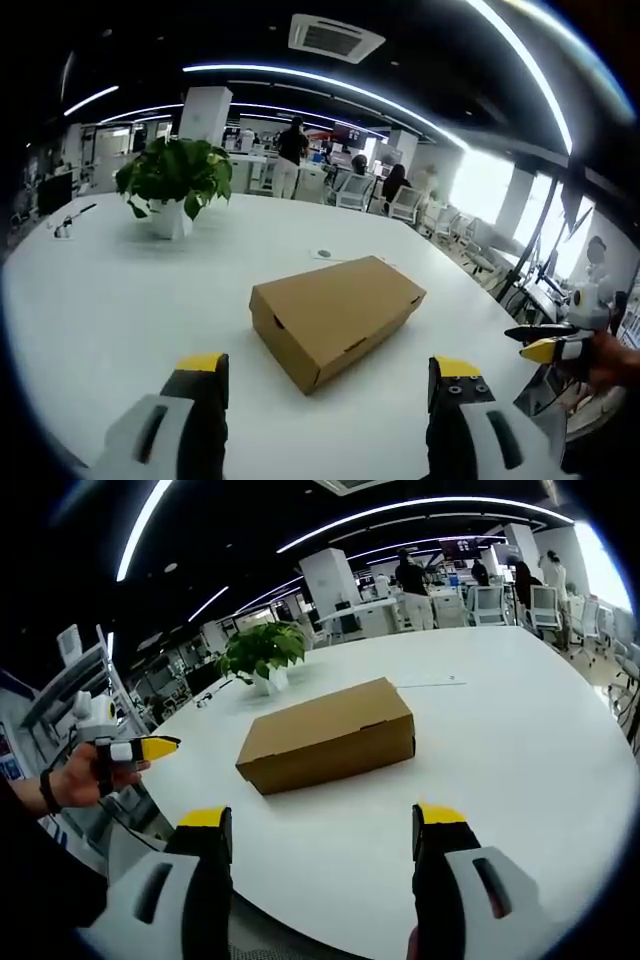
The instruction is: Operate the shoe box by opening the lid, removing the specified soft item, and placing it in the target area until the item is outside and the box remains undamaged.
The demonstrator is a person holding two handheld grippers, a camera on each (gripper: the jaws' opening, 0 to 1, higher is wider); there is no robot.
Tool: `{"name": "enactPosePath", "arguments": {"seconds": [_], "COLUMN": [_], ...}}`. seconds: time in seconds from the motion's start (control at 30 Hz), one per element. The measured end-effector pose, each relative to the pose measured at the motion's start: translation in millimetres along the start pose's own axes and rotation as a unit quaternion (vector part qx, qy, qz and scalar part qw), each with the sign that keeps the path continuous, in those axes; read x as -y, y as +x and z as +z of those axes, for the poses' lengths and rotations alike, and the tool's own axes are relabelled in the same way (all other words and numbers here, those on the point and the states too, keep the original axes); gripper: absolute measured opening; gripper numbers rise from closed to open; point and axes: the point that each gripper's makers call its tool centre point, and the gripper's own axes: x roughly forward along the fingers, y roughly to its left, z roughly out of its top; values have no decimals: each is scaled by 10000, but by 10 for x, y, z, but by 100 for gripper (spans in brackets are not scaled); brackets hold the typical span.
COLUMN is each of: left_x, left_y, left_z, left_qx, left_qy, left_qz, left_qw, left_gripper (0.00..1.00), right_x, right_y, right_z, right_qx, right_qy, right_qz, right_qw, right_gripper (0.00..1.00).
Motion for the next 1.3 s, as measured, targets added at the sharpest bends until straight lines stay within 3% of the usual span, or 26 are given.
{"name": "enactPosePath", "arguments": {"seconds": [1.3], "left_x": [-68], "left_y": [73], "left_z": [-67], "left_qx": [-87], "left_qy": [-97], "left_qz": [42], "left_qw": [9999], "left_gripper": [83], "right_x": [19], "right_y": [130], "right_z": [-54], "right_qx": [-130], "right_qy": [94], "right_qz": [62], "right_qw": [9999], "right_gripper": [68]}}
